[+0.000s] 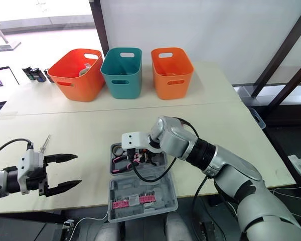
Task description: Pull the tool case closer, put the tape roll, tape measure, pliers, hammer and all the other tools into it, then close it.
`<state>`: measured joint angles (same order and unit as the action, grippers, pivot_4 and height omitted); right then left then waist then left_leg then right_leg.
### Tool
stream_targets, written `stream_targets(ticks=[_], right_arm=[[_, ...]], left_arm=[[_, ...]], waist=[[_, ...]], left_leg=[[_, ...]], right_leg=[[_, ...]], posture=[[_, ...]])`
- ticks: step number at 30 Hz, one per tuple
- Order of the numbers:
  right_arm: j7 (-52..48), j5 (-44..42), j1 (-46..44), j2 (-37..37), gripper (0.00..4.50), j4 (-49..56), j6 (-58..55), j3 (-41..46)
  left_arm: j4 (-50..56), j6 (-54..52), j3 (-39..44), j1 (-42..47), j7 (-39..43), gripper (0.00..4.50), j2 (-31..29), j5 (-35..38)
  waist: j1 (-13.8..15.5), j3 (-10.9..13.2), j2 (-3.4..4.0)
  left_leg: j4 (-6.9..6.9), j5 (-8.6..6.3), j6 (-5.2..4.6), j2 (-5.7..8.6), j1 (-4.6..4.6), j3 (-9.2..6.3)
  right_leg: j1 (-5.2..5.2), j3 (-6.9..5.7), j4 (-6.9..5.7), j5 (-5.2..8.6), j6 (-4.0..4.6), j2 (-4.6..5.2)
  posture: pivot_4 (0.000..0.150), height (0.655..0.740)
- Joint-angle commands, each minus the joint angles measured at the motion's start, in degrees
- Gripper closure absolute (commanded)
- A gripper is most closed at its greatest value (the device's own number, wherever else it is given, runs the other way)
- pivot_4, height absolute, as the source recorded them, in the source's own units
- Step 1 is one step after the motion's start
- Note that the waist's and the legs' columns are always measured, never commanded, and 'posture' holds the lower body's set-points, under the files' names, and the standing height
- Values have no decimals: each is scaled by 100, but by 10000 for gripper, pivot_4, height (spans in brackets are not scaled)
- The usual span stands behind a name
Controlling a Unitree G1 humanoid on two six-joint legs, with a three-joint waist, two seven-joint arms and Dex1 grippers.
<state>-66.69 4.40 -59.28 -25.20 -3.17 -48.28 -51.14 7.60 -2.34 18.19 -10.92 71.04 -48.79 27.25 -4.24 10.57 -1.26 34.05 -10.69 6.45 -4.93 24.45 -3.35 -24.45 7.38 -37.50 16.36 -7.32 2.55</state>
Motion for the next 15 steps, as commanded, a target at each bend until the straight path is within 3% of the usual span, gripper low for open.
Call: stream_targets(ticks=[1,2,3,8,15], right_arm=[[8,108,177,139,35375,-91,142,-21],[27,136,220,159,35375,-131,197,2],[16,142,261,175,24788,-162,223,25],[108,137,359,355,3789,-312,281,334],[205,-199,380,572,3789,-197,143,1068]], left_arm=[[126,-8,-19,27,-4,0,-28,-6],[122,-14,-28,39,-12,0,-29,-7],[122,-16,-36,49,-22,0,-29,-8],[117,-19,-56,99,-63,0,-17,-15],[99,-80,-60,201,-80,0,-39,-23]], waist=[[-5,-1,-1],[-7,-1,-1],[-3,-2,-3],[12,-2,-3],[20,-2,-3]], left_leg=[[0,0,0,0,-2,0],[0,0,0,0,-3,0],[0,0,0,0,-3,0],[0,0,0,0,0,-1],[3,0,1,1,2,-2]], right_leg=[[1,0,0,0,0,0],[3,0,-1,0,0,0],[3,0,-1,0,1,0],[1,0,-2,0,-1,0],[3,0,-2,0,-2,0]], posture=[[1500,7400],[1500,7400],[1500,7400],[1500,7400],[1500,7400]])
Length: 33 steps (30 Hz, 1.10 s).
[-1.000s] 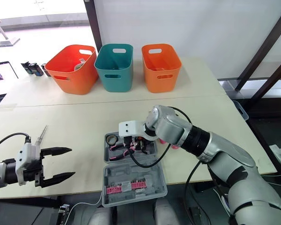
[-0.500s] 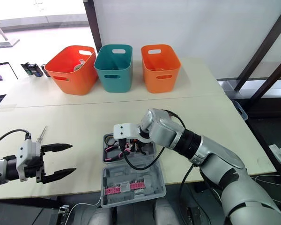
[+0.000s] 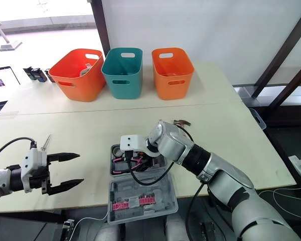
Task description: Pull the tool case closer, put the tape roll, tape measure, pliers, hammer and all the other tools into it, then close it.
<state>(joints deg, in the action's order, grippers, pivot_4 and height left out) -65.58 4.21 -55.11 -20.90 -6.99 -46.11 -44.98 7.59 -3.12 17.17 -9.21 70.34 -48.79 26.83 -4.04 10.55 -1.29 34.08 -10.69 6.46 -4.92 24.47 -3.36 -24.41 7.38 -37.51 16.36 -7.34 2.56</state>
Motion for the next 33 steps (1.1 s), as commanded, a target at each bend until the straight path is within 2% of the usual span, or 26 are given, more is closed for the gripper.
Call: stream_targets(ticks=[1,2,5,11,12,16,20,27,33], right_arm=[[168,-247,-4,218,3789,202,-121,587],[235,-297,34,280,3789,220,-165,688],[792,-309,334,518,11574,304,-252,1060],[1574,-358,1225,605,42067,1005,-254,1542],[1677,-395,1415,602,44847,1181,-158,1625],[2233,-481,2356,649,44847,1762,323,2025],[2605,-433,2982,687,44847,1736,732,2113],[2923,-340,3217,734,44847,1315,970,2042],[2857,6,3178,516,44847,946,667,1533]], left_arm=[[101,-13,41,41,-12,0,-42,19],[103,-24,39,52,-17,0,-44,19],[115,-61,38,102,-41,0,-49,18],[174,-127,72,113,-80,0,-46,50],[187,-136,88,105,-85,0,-43,57],[227,-156,111,71,-89,0,-49,53],[260,-188,92,78,-106,0,-41,56],[261,-216,86,104,-101,0,-38,48],[252,-221,77,116,-97,0,-38,25]], waist=[[0,0,0],[-1,0,0],[-1,-1,-2],[4,-1,-2],[7,-2,-4],[6,-3,-5],[-8,-3,-5],[-1,-3,-6],[-8,-6,-10]], left_leg=[[1,0,0,0,0,0],[1,0,0,0,0,0],[0,0,0,0,0,-1],[-3,0,0,1,2,-2],[-2,0,0,1,2,-2],[-1,0,1,1,1,-2],[0,0,1,0,0,-2],[2,1,2,0,-2,-2],[2,1,2,0,-6,-2]], right_leg=[[0,0,0,0,0,0],[0,0,0,0,0,0],[0,0,-1,0,0,0],[0,0,0,-1,-6,0],[-1,0,0,0,-2,0],[3,0,0,2,-2,0],[3,0,0,1,0,0],[4,0,0,0,2,0],[7,0,0,0,3,0]], posture=[[1500,7400],[1500,7400],[1500,7400],[1500,7400],[1500,7400],[1500,7400],[1500,7400],[1500,7400],[1500,7400]])
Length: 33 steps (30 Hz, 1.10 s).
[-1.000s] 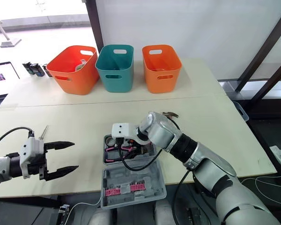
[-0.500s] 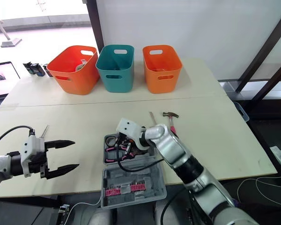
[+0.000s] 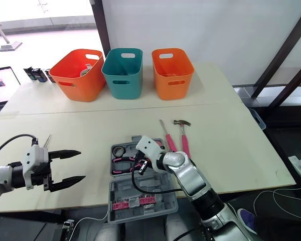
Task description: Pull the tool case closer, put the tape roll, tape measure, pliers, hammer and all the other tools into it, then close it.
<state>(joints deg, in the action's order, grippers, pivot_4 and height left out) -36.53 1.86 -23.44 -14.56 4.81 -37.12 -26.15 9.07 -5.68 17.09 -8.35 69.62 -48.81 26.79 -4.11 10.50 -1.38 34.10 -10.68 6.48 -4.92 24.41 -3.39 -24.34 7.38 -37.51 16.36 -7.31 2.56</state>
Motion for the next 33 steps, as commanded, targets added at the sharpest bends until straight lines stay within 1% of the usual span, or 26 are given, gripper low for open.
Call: stream_targets(ticks=[1,6,9,11,14,23,30,33], right_arm=[[-38,310,-6,-155,44847,-297,-304,-429],[36,644,-90,-306,44847,-643,-828,-789],[25,840,-146,-387,44847,-761,-1111,-1104],[-12,895,-180,-398,44847,-805,-1179,-1206],[-47,1013,-209,-437,44847,-872,-1220,-1356],[-193,1258,-273,-467,44847,-977,-1198,-1655],[-154,1246,-301,-393,44847,-828,-1082,-1451],[8,967,-369,-207,44847,-491,-561,-872]], left_arm=[[100,37,81,35,-26,0,-37,24],[99,47,92,17,-29,0,-31,18],[78,73,102,13,-30,0,-34,-1],[60,79,99,29,-35,0,-35,-11],[30,103,99,39,-33,0,-35,-27],[-28,150,80,92,-36,0,-30,-73],[-61,171,56,133,-28,0,-21,-105],[-73,186,48,142,-23,0,-16,-112]], waist=[[-1,-5,-4],[5,-51,-47],[10,-71,-58],[14,-97,-64],[15,-123,-79],[15,-164,-74],[15,-178,-74],[15,-177,-73]], left_leg=[[0,0,0,0,-4,0],[-1,0,0,0,-27,0],[-9,-1,1,0,-67,1],[-21,-5,4,0,-104,2],[-22,-7,6,1,-109,2],[-24,-9,8,3,-109,4],[-28,-11,11,3,-109,4],[-30,-16,20,2,-107,4]], right_leg=[[4,0,0,0,1,0],[27,0,2,2,3,1],[42,0,18,3,4,4],[82,0,39,6,6,8],[96,-2,56,10,13,14],[98,-2,64,9,16,18],[97,-2,71,10,17,20],[96,-2,78,8,19,21]], posture=[[1500,7400],[1500,7400],[1500,7400],[1500,7400],[1500,7400],[1500,7400],[1500,7400],[1500,7400]])
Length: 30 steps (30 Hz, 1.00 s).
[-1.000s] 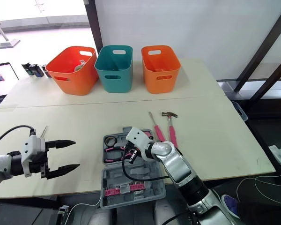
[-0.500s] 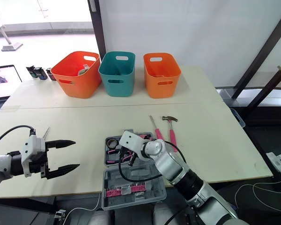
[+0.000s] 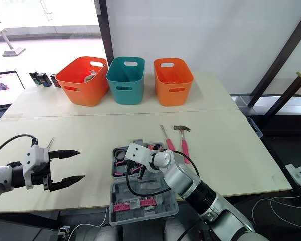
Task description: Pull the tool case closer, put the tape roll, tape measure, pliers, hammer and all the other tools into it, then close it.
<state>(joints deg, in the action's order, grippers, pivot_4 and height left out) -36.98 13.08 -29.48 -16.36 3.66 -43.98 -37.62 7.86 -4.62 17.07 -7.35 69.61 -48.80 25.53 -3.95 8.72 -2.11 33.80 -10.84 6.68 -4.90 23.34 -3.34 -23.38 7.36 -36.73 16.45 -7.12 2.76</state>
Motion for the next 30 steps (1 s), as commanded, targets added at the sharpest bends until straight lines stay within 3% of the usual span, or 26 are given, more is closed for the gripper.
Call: stream_targets(ticks=[1,7,14,30], right_arm=[[108,-265,229,51,44847,-264,328,478],[19,-808,293,292,44847,142,883,1097],[6,-854,369,352,44847,-85,1049,991],[-159,-698,464,219,44847,-291,835,681]], left_arm=[[48,81,47,44,-20,0,-14,14],[24,100,11,69,-20,0,8,1],[16,94,-16,103,-26,0,9,5],[33,80,-13,66,-30,0,16,-1]], waist=[[-2,2,0],[-6,42,6],[-3,42,6],[-6,51,15]], left_leg=[[-3,0,1,0,3,0],[-19,7,-11,0,30,4],[-58,12,-17,-2,115,3],[-45,20,-4,-1,107,-2]], right_leg=[[-1,0,7,-1,1,0],[-21,0,25,-4,5,-1],[-106,-1,2,0,-15,-12],[-111,0,-38,7,-14,-16]], posture=[[1500,7400],[1500,7400],[1500,7400],[1500,7400]])
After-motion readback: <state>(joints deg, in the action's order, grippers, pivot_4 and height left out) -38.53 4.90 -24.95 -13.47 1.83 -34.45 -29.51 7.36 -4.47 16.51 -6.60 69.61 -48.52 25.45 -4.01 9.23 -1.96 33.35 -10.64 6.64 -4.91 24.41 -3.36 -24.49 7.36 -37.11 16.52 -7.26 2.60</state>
